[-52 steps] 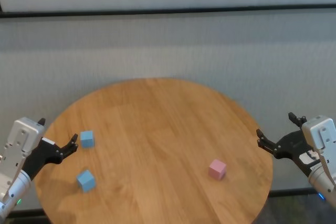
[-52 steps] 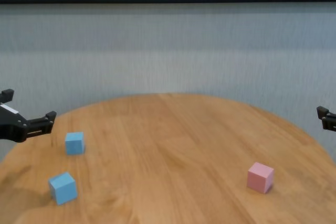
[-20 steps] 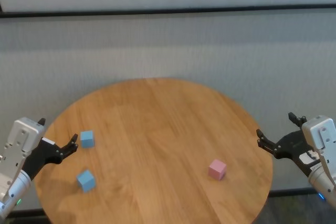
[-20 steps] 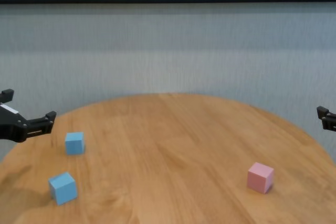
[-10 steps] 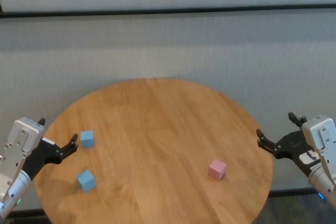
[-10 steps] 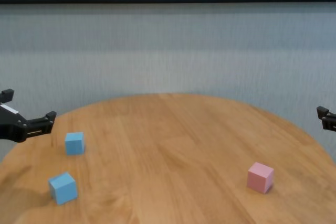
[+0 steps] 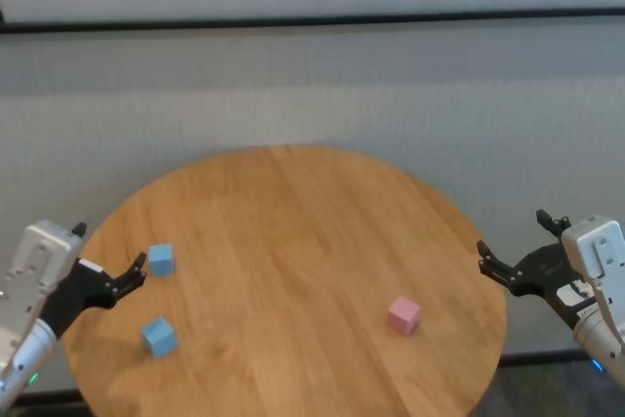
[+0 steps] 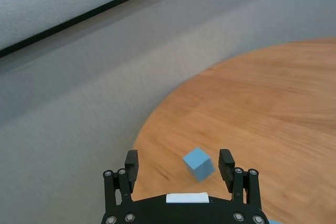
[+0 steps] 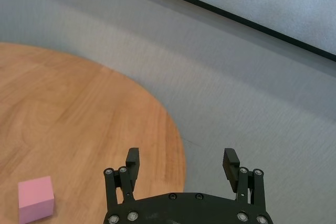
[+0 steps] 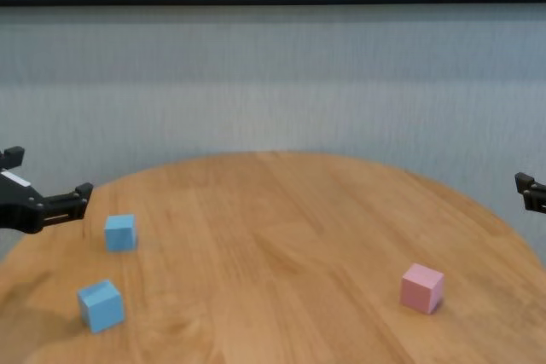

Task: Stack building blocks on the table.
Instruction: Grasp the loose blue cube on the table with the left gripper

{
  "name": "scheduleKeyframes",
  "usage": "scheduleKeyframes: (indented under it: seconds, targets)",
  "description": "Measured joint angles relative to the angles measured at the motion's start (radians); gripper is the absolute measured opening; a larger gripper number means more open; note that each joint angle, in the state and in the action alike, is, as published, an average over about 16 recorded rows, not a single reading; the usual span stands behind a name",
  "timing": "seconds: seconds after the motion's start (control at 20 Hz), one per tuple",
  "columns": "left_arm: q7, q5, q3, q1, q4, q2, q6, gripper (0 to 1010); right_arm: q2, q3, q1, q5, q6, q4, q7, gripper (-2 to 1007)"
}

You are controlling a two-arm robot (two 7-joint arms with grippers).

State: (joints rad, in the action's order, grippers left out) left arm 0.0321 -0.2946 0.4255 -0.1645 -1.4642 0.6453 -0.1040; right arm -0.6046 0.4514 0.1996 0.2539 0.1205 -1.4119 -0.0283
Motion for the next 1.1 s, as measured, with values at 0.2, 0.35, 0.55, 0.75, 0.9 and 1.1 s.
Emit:
scheduleKeyframes:
  seconds: [0.2, 0.35, 0.55, 0.75, 0.9, 1.1]
  targets:
    - [0.072, -0.052, -0.025, 0.035, -0.055, 0.048, 0.026, 1002, 0.0, 0.0, 0.0, 0.0, 0.0, 0.0, 0.0, 1001]
    - [0.136, -0.095, -0.044, 0.065, -0.098, 0.09, 0.047, 1002, 0.0, 0.0, 0.0, 0.0, 0.0, 0.0, 0.0, 1001]
    - [0.214, -0.135, -0.06, 0.094, -0.141, 0.138, 0.074, 1002, 0.0, 0.0, 0.0, 0.0, 0.0, 0.0, 0.0, 1001]
    - [0.27, -0.151, -0.059, 0.1, -0.15, 0.158, 0.097, 1002, 0.0, 0.0, 0.0, 0.0, 0.0, 0.0, 0.0, 1001]
    - [0.295, -0.144, -0.051, 0.093, -0.139, 0.157, 0.103, 1002, 0.0, 0.0, 0.0, 0.0, 0.0, 0.0, 0.0, 1001]
    - [0.305, -0.122, -0.042, 0.079, -0.116, 0.143, 0.104, 1003, 0.0, 0.0, 0.0, 0.0, 0.0, 0.0, 0.0, 1001]
